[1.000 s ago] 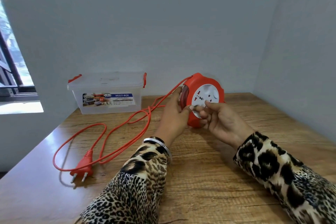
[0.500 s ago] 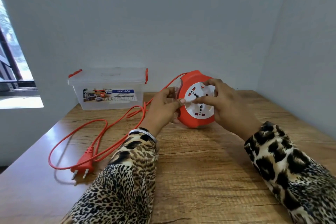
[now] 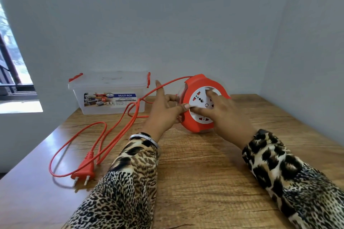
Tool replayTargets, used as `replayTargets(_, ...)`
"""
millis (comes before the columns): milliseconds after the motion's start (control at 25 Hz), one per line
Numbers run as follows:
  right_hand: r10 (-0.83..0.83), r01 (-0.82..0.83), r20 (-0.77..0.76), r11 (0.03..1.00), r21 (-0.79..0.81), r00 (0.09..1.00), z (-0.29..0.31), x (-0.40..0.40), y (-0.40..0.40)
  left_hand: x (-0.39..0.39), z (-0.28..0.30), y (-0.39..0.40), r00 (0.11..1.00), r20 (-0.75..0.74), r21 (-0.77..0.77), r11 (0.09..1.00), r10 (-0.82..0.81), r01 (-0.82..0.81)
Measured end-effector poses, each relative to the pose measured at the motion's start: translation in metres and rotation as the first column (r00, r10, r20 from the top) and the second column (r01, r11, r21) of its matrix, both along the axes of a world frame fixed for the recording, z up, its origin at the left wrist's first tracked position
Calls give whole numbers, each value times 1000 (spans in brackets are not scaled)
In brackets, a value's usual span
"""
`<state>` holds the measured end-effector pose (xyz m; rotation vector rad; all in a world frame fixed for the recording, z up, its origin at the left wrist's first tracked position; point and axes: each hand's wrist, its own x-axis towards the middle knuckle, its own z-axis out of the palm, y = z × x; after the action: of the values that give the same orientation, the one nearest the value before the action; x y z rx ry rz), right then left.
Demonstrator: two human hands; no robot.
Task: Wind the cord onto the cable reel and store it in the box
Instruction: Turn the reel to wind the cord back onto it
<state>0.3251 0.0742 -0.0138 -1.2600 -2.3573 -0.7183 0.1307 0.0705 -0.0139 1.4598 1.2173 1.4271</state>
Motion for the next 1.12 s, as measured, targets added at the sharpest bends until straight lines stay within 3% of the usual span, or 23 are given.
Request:
replayTargets(80,1,-3,33,999,52,999,-2,-1,4,2,0,0,1000,-9,13,1000,8,-8)
replayTargets(240,-77,84,-56,989,126,995,-4,-1,7,10,-3,-1,998,-33,58,997,54,-52)
replayTargets(360,-150,191,-309,976,104,939,-5,1,4,24,-8,-4,994,-75,100,993,77,-69)
replayTargets(440,-203,231,-504,973,-8,840,-6,0,1,33,-9,-4,985,-132,150,985,110,-89)
replayTargets(560,-262,119,-753,963,-240,604,-10,-4,1,43,-11,-6,952,-229,242,959,205,-148)
replayTargets(640,-275,-105,-896,939,-329,347,-10,-6,1,47,-12,-8,941,-248,277,948,230,-159)
replayTargets(720,-401,-385,-916,842,-379,25,-4,-11,-2,48,-13,-8,935,-257,297,940,245,-165)
replayTargets(800,-532,-577,-834,731,-364,-148,1,-12,-4,48,-13,-9,925,-272,318,932,266,-175)
replayTargets(1000,-599,-706,-779,633,-318,-185,1,-12,-2,48,-15,-7,933,-258,313,935,250,-164)
replayTargets(1120,-590,-717,-801,602,-352,-102,4,-10,-5,45,-17,-2,942,-239,270,948,237,-170)
